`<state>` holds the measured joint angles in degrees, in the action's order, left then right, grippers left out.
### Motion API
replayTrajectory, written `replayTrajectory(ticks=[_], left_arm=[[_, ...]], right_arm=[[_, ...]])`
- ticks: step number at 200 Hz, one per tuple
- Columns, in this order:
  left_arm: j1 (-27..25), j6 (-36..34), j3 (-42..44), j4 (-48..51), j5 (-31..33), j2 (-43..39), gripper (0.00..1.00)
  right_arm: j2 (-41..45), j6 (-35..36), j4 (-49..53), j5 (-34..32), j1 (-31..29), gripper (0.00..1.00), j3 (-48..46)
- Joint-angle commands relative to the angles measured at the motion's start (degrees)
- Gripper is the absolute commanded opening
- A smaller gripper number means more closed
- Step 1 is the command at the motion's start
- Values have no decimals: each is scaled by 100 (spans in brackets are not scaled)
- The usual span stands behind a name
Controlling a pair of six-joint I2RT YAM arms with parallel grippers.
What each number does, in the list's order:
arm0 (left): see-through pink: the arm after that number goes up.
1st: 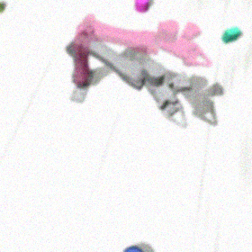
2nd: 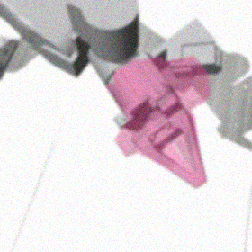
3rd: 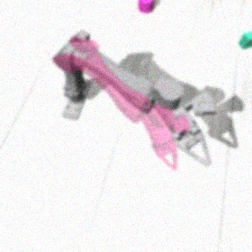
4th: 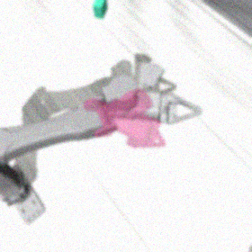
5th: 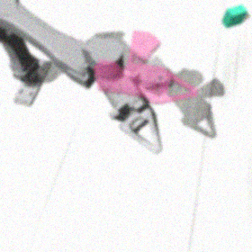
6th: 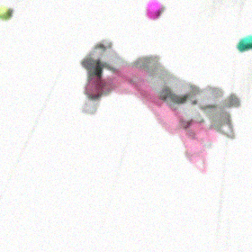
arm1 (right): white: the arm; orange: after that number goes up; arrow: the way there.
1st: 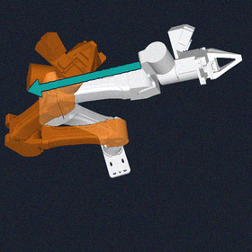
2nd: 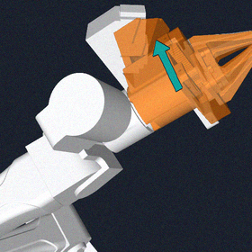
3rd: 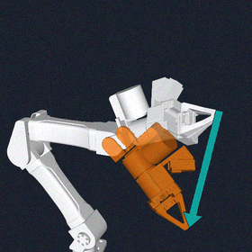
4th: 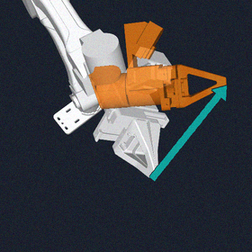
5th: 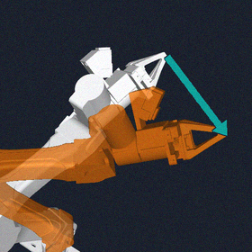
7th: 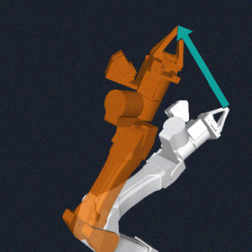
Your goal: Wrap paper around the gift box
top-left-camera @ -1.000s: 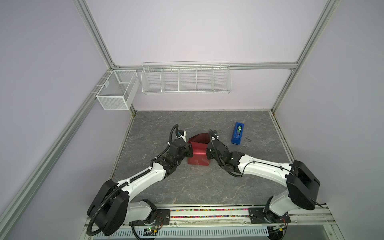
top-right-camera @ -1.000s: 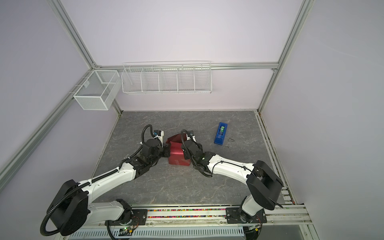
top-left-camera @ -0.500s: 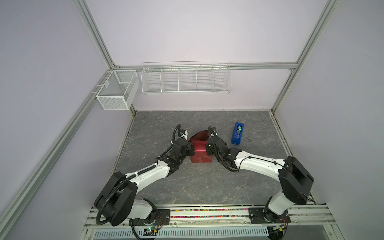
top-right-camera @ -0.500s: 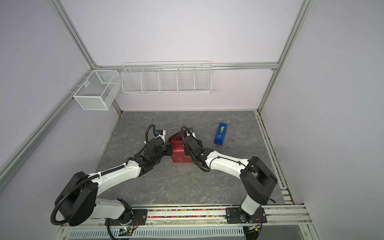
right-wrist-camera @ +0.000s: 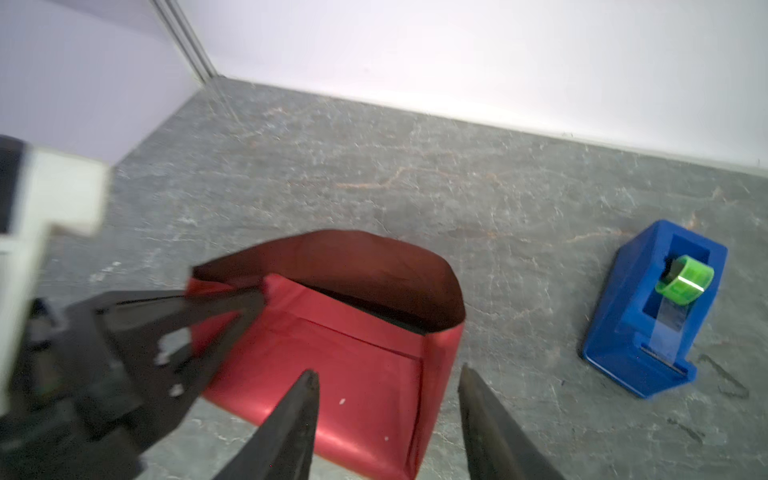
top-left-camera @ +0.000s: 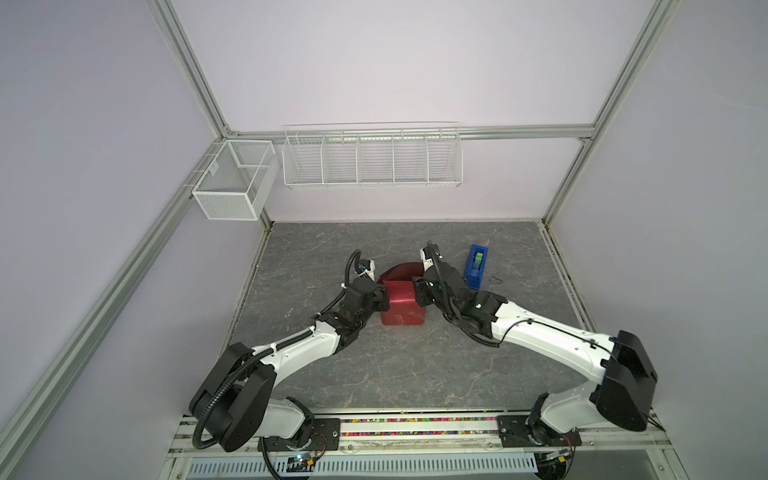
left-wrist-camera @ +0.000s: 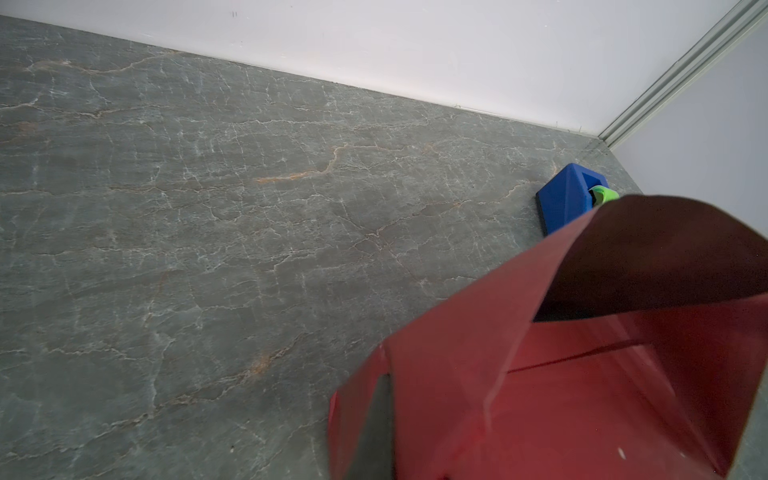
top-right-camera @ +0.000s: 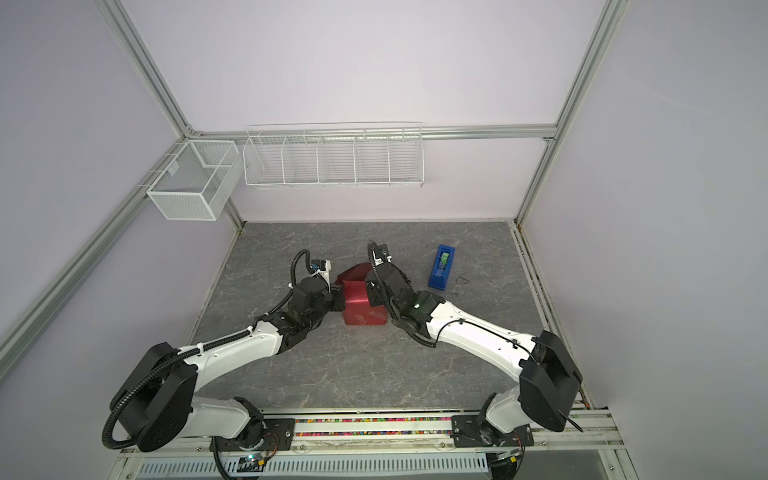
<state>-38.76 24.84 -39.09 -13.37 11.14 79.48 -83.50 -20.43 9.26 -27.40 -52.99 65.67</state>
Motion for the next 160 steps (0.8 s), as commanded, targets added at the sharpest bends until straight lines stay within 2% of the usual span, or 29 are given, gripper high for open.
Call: replayTrajectory(ticks=[1,26,94,129,160], left_arm=[[-59,107,42,247,-54,179,5],[-57,117,33,255,-55,195,6],[-61,149,39,259,-99,138,10],[-61,55,-116,549,-230,-248,18],[-56,-43,-225,957,-23,-915,36]], right_arm=[[-145,74,120,442,-106,50,84],[-601,-38,8,650,-110,38,141],[-1516,-178,-421,651,29,33,51],[-1633,-277,-426,709,104,29,-54],[-1642,-339,-407,766,114,27,-98]])
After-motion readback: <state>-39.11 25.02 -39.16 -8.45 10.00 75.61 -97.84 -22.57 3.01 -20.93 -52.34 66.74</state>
